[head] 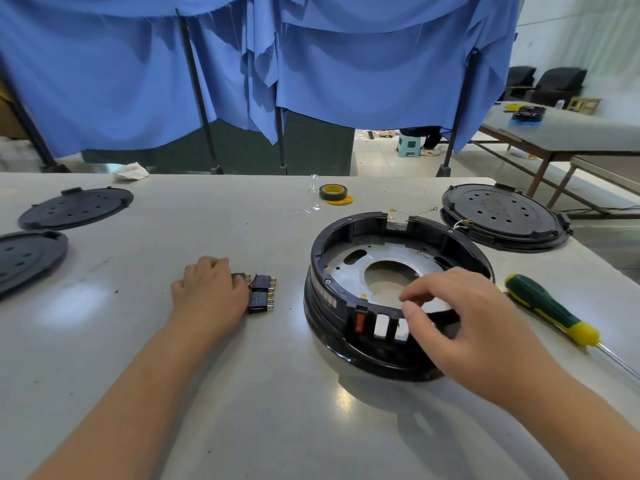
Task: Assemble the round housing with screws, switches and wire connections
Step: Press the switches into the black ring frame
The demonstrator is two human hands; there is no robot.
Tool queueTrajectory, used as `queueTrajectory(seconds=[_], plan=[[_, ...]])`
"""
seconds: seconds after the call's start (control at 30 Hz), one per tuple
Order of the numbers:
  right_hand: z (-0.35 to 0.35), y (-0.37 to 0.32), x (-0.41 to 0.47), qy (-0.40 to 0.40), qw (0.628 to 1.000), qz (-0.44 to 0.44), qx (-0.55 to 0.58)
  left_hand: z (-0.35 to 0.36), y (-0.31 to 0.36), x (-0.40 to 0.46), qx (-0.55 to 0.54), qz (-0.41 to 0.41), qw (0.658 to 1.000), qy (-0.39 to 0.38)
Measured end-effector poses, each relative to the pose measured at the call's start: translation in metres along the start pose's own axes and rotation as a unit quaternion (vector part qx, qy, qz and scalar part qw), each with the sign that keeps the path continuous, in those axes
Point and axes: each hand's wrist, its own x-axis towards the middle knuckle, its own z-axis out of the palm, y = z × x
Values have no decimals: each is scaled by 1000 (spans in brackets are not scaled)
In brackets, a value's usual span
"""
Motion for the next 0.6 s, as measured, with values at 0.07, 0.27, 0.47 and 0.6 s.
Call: queueTrajectory(seconds=[0.07,0.27,0.47,0.6], plan=[[-3,2,1,-16,1000,-5,2,6,-5,4,16,-10,1000,-10],[1,1,0,-63,998,-14,-14,5,-4,8,-81,3,996,41],[0,2,0,-83,996,-12,-10,-8,5,-3,-273,40,955,111],[1,3,-1,-78,997,-10,-7,-27,21,-14,-360,82,915,161]])
